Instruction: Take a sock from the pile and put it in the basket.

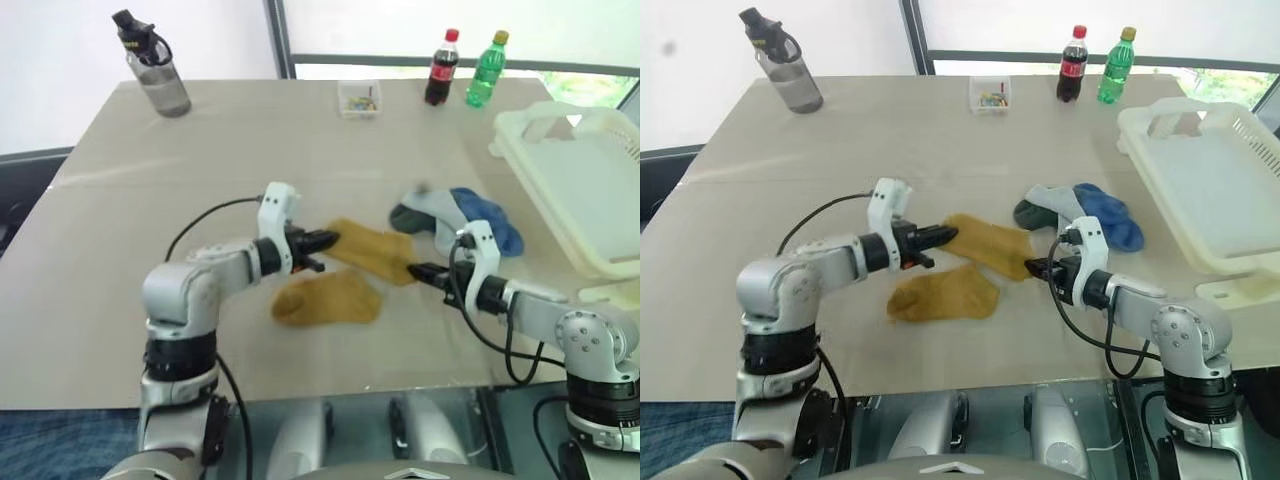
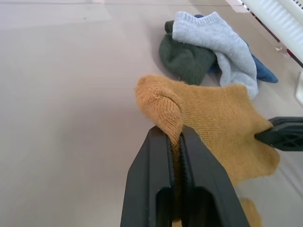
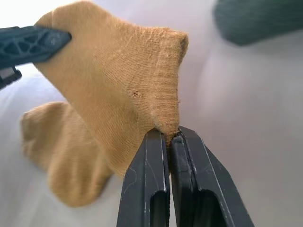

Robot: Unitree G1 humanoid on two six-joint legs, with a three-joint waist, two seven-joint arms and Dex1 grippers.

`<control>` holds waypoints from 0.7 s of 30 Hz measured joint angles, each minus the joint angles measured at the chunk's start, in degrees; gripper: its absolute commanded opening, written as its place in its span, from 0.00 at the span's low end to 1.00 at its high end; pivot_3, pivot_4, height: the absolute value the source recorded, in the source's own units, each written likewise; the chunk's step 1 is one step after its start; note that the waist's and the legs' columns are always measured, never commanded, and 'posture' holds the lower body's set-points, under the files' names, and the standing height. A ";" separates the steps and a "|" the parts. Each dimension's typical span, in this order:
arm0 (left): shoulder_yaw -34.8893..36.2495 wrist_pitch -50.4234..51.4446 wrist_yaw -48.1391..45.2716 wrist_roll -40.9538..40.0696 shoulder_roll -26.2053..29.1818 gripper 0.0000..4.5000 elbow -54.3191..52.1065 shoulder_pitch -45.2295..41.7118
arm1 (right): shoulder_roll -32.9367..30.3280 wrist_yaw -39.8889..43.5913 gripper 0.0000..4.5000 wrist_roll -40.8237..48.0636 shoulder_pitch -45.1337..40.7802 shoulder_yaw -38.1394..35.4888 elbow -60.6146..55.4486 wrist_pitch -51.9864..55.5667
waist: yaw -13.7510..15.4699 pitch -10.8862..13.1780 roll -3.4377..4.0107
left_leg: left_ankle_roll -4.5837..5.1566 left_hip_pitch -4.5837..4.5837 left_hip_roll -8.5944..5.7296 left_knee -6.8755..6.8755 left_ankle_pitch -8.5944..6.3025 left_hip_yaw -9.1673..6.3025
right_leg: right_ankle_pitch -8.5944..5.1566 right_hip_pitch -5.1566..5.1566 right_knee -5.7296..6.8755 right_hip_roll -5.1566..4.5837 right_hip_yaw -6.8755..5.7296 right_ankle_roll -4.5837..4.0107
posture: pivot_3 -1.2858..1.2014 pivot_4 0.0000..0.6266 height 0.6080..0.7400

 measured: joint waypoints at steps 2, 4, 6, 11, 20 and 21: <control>2.09 2.89 2.40 -1.03 -0.98 0.01 -4.53 1.90 | -0.31 0.91 0.05 1.75 -2.06 0.12 -0.69 0.97 | 0.03 0.01 0.00 | 0.00 0.02 -0.02 0.02 0.00 -0.01 | 0.00 0.01 0.01 0.00 0.00 0.00 | 0.52 0.24 1.00; 4.47 5.03 4.64 -1.61 -2.06 0.01 -8.05 3.16 | -0.62 1.77 0.05 3.41 -3.94 0.75 -1.75 1.86 | 0.08 0.01 0.00 | 0.00 0.05 -0.03 0.02 0.00 -0.02 | 0.00 0.03 0.02 0.02 -0.02 0.00 | 0.52 0.24 1.00; 6.60 7.41 6.15 -2.59 -3.20 0.01 -11.15 4.81 | -0.77 2.36 0.05 4.37 -5.18 1.93 -2.51 2.80 | 0.06 0.01 0.00 | 0.00 0.05 -0.04 0.01 0.00 -0.02 | 0.00 0.04 0.01 0.02 -0.02 -0.01 | 0.52 0.24 1.00; 8.94 12.23 8.61 -4.30 -6.06 0.01 -18.22 9.39 | -0.49 2.60 0.05 5.53 -6.73 5.52 -2.66 5.20 | 0.07 0.01 0.00 | -0.01 0.03 -0.05 0.01 0.00 0.00 | 0.00 0.03 -0.02 0.00 0.00 -0.01 | 0.52 0.24 1.00; 10.15 16.45 12.20 -4.61 -12.12 0.01 -28.90 17.54 | 0.58 2.62 0.05 5.77 -7.70 9.24 -1.97 7.73 | 0.16 0.00 -0.01 | -0.01 0.06 -0.07 0.02 0.00 -0.01 | -0.01 0.05 -0.01 0.00 -0.01 -0.02 | 0.52 0.24 1.00; 10.16 16.50 12.35 -4.60 -12.65 0.01 -29.47 18.10 | 0.58 2.62 0.05 5.73 -7.79 9.33 -1.69 7.99 | 0.18 0.00 -0.01 | -0.01 0.05 -0.07 0.02 0.00 -0.01 | -0.01 0.05 -0.01 0.00 -0.01 -0.02 | 0.52 0.24 1.00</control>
